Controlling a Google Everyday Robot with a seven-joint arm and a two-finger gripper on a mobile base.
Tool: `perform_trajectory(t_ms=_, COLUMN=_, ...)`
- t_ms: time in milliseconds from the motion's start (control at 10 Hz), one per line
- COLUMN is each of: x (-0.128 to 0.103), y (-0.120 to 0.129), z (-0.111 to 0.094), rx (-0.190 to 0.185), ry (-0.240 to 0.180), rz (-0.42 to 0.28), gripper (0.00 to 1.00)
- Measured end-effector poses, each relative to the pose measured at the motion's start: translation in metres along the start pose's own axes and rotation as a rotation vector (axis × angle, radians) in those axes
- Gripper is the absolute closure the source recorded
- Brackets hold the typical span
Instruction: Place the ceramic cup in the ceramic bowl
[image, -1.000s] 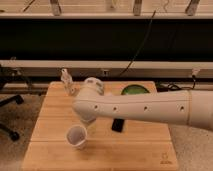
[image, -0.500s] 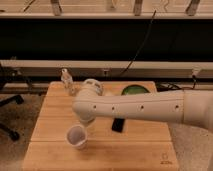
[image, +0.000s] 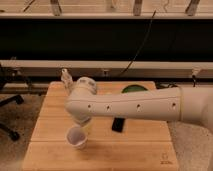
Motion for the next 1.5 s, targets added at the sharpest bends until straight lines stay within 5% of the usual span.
perform_trajectory(t_ms=400, x=-0.016, y=0.001, z=-0.009, rx=0.002, ry=0.021, rz=-0.041, gripper=0.20)
perform_trajectory(t_ms=500, x=-0.013, y=0.019, z=-0.004, rx=-0.004, ry=0.017, rz=-0.027, gripper=0.20)
perform_trajectory(t_ms=1500, x=-0.011, y=0.089, z=0.025, rx=-0.091, ry=-0.070, rz=0.029, gripper=0.20)
